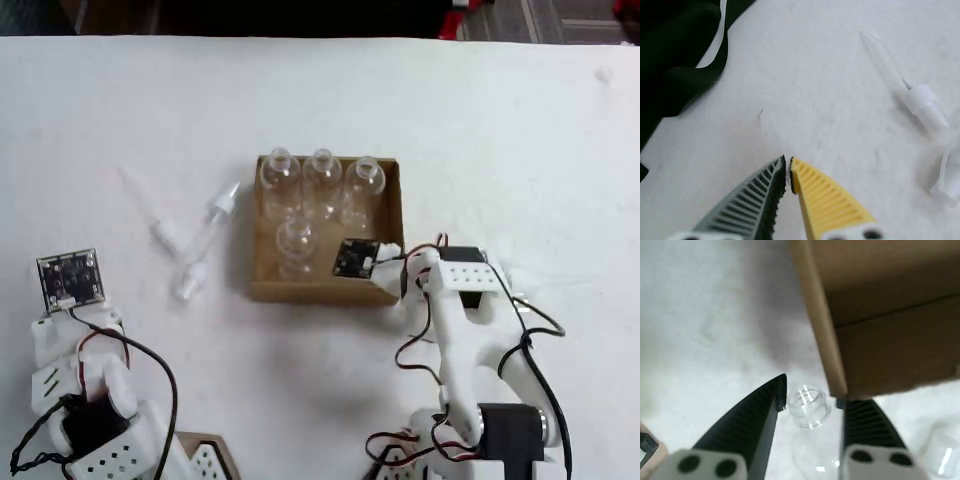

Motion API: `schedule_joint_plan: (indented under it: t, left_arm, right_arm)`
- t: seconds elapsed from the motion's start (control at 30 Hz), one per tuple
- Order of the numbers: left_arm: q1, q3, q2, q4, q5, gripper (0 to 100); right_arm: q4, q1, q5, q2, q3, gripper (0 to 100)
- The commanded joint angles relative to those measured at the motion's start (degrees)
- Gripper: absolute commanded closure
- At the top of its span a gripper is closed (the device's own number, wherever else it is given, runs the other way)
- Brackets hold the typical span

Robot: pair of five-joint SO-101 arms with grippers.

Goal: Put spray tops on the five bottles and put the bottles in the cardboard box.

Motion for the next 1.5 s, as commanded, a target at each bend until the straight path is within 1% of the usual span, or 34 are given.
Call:
schedule_joint_plan:
  t: [0.0, 0.1, 0.2, 0.53, 0.73, 0.83, 1.0, 1.1, 1.3, 1.47]
  left_arm:
    - [-0.4, -0.18, -0.75, -1.49, 0.44, 98]
    - [-0.4, -0.18, -0.75, -1.49, 0.7, 98]
    - [-0.4, -0.18, -0.75, -1.49, 0.7, 98]
    - [-0.4, -0.18, -0.75, -1.49, 0.79, 98]
    - [-0.4, -0.18, -0.75, -1.49, 0.7, 98]
    - [-0.4, -0.18, -0.75, -1.49, 0.62, 98]
    - [-0.4, -0.18, -0.75, -1.49, 0.62, 98]
    - [-0.4, -0.18, -0.75, -1.49, 0.62, 98]
    - [-0.48, -0.09, -0.75, -1.49, 0.62, 98]
    - [-0.48, -0.09, -0.75, -1.49, 0.79, 98]
  right_arm:
    - [-0.48, 0.04, 0.18, -0.04, -3.96, 98.4]
    - [0.22, 0.84, -0.26, -0.13, -5.71, 97.1]
    - [1.8, 1.27, -3.87, -0.13, -9.49, 98.3]
    - [13.23, 1.1, -10.02, -0.13, -22.86, 98.2]
    - [18.86, 1.19, -11.6, -0.31, -27.6, 98.2]
    - [20.0, 1.27, -11.6, -3.12, -27.6, 98.2]
    - [23.25, 1.27, -11.6, -12.0, -27.43, 98.2]
    - [22.37, 1.98, -11.69, -16.31, -24.62, 98.2]
    - [15.87, 5.41, -12.04, -21.93, -15.47, 98.2]
    - [12.53, 5.76, -22.33, -28.44, -14.51, 98.2]
